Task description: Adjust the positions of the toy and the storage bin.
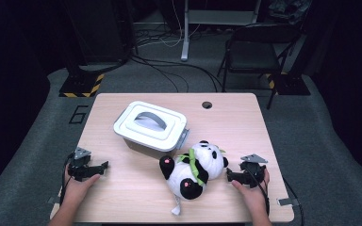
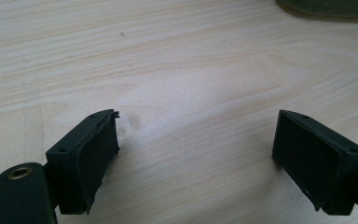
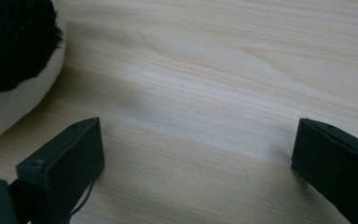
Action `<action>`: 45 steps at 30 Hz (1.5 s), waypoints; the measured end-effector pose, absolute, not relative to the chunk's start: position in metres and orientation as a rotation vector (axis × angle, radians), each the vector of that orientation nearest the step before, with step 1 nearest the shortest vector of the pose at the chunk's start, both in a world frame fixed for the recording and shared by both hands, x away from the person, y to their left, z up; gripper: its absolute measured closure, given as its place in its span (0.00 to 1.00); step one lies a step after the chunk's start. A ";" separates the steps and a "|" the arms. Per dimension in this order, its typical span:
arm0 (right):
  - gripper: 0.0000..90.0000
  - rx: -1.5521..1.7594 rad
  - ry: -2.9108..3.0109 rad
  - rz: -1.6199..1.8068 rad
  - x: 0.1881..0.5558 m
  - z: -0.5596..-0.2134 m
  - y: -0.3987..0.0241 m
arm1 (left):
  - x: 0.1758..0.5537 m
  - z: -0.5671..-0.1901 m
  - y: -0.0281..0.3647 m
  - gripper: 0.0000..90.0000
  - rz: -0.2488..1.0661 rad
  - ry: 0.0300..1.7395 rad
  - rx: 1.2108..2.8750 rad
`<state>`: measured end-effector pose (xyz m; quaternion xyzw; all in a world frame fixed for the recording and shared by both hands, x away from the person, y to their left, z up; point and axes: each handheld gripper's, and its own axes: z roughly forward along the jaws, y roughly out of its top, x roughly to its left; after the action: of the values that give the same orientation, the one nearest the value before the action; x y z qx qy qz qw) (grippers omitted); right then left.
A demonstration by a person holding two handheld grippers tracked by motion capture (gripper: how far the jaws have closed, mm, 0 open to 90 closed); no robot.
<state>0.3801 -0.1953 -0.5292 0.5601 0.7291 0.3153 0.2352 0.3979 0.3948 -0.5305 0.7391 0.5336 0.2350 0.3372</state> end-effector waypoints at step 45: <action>0.46 1.548 1.946 0.966 0.366 -0.500 -0.200 | 0.398 -0.530 0.395 0.16 0.603 1.394 1.937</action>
<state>0.3663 -0.1997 -0.5001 0.5641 0.7090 0.3520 0.2349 0.3982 0.3953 -0.5296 0.7419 0.5337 0.2311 0.3336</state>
